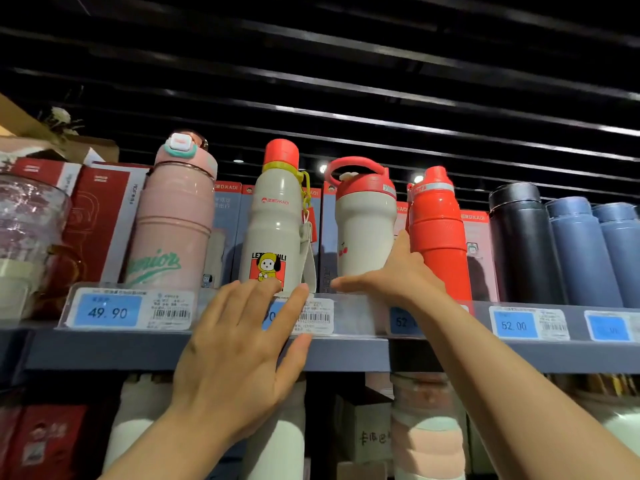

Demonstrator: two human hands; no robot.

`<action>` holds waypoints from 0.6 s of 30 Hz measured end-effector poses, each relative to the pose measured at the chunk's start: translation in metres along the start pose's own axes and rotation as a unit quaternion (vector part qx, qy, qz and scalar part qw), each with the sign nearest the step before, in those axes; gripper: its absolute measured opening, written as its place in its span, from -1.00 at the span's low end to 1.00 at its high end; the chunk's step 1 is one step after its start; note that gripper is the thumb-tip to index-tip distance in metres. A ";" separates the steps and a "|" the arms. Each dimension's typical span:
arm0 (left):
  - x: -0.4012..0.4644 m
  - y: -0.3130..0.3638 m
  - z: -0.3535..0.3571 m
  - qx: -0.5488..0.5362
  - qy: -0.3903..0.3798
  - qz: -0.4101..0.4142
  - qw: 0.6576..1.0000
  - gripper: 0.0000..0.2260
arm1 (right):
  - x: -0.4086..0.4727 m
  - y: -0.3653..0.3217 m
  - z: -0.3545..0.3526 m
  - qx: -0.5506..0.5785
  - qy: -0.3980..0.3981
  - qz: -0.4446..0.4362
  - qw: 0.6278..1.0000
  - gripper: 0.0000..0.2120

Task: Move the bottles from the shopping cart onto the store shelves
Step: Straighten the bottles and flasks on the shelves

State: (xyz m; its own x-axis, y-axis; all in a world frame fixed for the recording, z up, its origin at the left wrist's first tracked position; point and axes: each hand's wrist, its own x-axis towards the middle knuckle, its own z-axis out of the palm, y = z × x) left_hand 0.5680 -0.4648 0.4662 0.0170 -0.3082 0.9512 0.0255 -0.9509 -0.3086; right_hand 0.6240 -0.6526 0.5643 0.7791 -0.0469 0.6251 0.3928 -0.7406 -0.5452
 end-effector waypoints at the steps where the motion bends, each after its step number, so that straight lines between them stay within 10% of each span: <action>1: 0.000 0.000 0.000 -0.002 -0.001 -0.001 1.000 -0.55 | 0.001 0.001 0.000 0.011 -0.001 -0.005 1.000 0.18; 6: -0.001 0.001 0.001 0.001 -0.001 -0.001 1.000 -0.56 | 0.005 0.005 -0.010 0.179 -0.046 -0.023 0.983 -0.24; 11: 0.000 0.001 0.000 0.004 0.008 0.001 1.000 -0.56 | 0.000 0.004 0.000 0.027 0.022 -0.029 0.999 0.25; 18: -0.001 0.000 0.003 0.007 0.017 0.004 1.000 -0.55 | 0.003 0.011 -0.001 0.069 0.035 -0.074 0.994 -0.04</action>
State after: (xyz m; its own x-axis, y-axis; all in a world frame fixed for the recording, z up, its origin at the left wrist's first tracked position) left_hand 0.5705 -0.4649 0.4655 -0.0162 -0.3165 0.9485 0.0396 -0.9480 -0.3157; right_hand 0.6299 -0.6614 0.5610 0.6735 0.0050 0.7392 0.5674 -0.6445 -0.5126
